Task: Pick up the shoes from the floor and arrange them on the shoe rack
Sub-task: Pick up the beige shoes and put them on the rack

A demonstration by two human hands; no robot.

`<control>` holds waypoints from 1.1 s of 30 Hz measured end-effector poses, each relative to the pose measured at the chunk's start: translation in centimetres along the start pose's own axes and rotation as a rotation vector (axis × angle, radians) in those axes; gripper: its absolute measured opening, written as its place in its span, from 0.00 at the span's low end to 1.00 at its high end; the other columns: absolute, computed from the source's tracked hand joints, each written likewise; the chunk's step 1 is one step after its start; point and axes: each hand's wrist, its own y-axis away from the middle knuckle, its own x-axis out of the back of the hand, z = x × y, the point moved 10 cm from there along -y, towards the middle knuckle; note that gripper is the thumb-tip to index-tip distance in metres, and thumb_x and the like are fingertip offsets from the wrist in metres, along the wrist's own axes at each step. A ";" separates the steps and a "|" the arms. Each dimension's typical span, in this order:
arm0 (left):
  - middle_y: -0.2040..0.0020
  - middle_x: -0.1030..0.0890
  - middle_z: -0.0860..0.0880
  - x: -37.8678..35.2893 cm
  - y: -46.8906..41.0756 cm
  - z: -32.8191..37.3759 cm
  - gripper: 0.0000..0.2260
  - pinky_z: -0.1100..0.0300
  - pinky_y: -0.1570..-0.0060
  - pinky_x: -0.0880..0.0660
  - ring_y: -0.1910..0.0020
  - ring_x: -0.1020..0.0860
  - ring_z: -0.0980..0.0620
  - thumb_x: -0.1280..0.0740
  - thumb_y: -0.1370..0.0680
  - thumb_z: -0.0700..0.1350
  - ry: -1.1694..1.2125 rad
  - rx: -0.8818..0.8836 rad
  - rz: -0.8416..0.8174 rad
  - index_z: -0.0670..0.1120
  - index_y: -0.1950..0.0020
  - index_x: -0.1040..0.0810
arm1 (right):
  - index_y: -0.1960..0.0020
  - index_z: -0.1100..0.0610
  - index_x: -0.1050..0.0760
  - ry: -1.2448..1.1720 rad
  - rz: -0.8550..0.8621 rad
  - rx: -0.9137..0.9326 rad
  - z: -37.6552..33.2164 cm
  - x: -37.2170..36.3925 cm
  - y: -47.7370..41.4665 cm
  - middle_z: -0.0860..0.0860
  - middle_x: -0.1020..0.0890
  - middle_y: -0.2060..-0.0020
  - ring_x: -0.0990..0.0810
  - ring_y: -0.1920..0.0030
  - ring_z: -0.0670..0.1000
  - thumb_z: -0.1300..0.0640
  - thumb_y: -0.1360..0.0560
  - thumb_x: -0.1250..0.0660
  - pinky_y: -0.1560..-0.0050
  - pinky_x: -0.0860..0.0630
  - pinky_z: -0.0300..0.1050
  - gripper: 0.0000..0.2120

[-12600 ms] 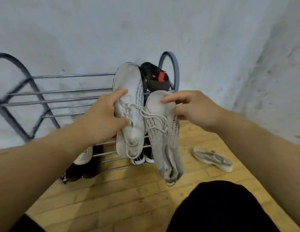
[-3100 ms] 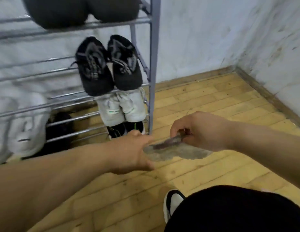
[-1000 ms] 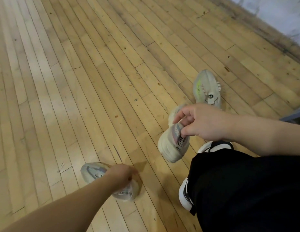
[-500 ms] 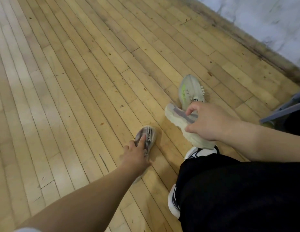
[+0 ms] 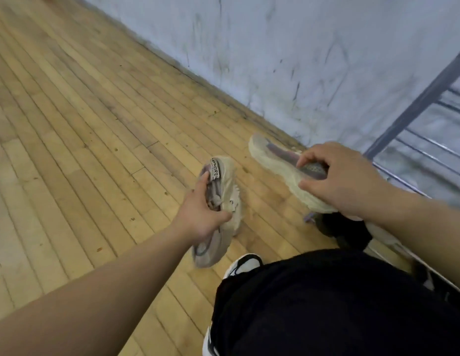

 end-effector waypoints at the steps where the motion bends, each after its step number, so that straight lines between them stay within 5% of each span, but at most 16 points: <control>1: 0.28 0.31 0.53 0.3 0.1 3.5 0.54 0.52 0.35 0.28 0.34 0.26 0.50 0.22 0.37 0.58 0.030 -0.074 0.003 0.63 0.18 0.51 | 0.49 0.43 0.23 0.006 0.058 -0.002 0.2 2.7 1.3 0.40 0.23 0.54 0.26 0.51 0.46 0.54 0.29 0.22 0.55 0.35 0.29 0.13; 7: 0.30 0.34 0.62 0.0 4.9 23.3 0.51 0.72 0.48 0.33 0.37 0.31 0.62 0.20 0.31 0.50 0.066 -0.468 -0.019 0.58 0.16 0.49 | 0.52 0.41 0.23 0.018 0.401 -0.075 2.6 15.8 11.8 0.41 0.23 0.54 0.26 0.52 0.40 0.53 0.29 0.22 0.55 0.35 0.28 0.12; 13: 0.24 0.35 0.50 -5.7 10.2 36.6 0.52 0.51 0.37 0.26 0.31 0.28 0.47 0.21 0.32 0.54 -0.014 -0.668 -0.114 0.60 0.17 0.51 | 0.53 0.43 0.24 0.016 0.699 -0.157 7.6 22.0 21.5 0.45 0.24 0.54 0.30 0.56 0.41 0.58 0.28 0.23 0.54 0.35 0.24 0.13; 17: 0.23 0.35 0.49 -10.9 12.6 42.3 0.52 0.47 0.39 0.24 0.33 0.26 0.45 0.22 0.33 0.56 -0.120 -0.749 -0.201 0.63 0.18 0.52 | 0.52 0.49 0.22 0.092 0.740 -0.175 11.7 23.1 24.2 0.49 0.25 0.53 0.32 0.55 0.41 0.65 0.26 0.26 0.51 0.38 0.20 0.11; 20: 0.23 0.34 0.50 -13.7 13.0 44.4 0.50 0.52 0.50 0.20 0.47 0.21 0.51 0.23 0.31 0.52 -0.189 -0.765 -0.239 0.60 0.17 0.51 | 0.50 0.55 0.20 0.149 0.750 -0.189 13.9 23.8 24.3 0.49 0.27 0.52 0.29 0.53 0.46 0.66 0.25 0.28 0.55 0.36 0.27 0.08; 24: 0.44 0.28 0.58 -16.3 11.7 42.6 0.47 0.64 0.62 0.22 0.64 0.29 0.63 0.24 0.27 0.47 -0.079 -0.651 -0.279 0.59 0.17 0.50 | 0.48 0.56 0.20 0.180 0.766 -0.221 16.0 24.3 22.3 0.51 0.27 0.52 0.26 0.53 0.53 0.66 0.25 0.30 0.55 0.34 0.42 0.08; 27: 0.38 0.30 0.55 -17.1 10.8 41.7 0.47 0.70 0.65 0.29 0.60 0.29 0.66 0.24 0.28 0.47 -0.067 -0.609 -0.303 0.59 0.17 0.48 | 0.48 0.56 0.20 0.199 0.781 -0.269 17.3 25.0 19.9 0.52 0.28 0.51 0.25 0.50 0.55 0.64 0.23 0.32 0.53 0.34 0.42 0.07; 30: 0.43 0.27 0.58 -17.0 9.9 42.0 0.46 0.70 0.63 0.26 0.61 0.28 0.66 0.24 0.28 0.46 -0.077 -0.626 -0.304 0.59 0.18 0.46 | 0.45 0.55 0.21 0.220 0.811 -0.335 18.6 25.9 17.4 0.56 0.25 0.48 0.24 0.46 0.60 0.64 0.23 0.32 0.51 0.33 0.44 0.09; 33: 0.33 0.29 0.54 -16.7 8.7 41.5 0.47 0.61 0.54 0.22 0.52 0.22 0.58 0.23 0.30 0.47 -0.106 -0.606 -0.300 0.60 0.18 0.46 | 0.33 0.52 0.24 0.206 0.584 -0.478 21.7 24.6 14.2 0.58 0.25 0.41 0.23 0.42 0.62 0.56 0.24 0.28 0.50 0.32 0.45 0.20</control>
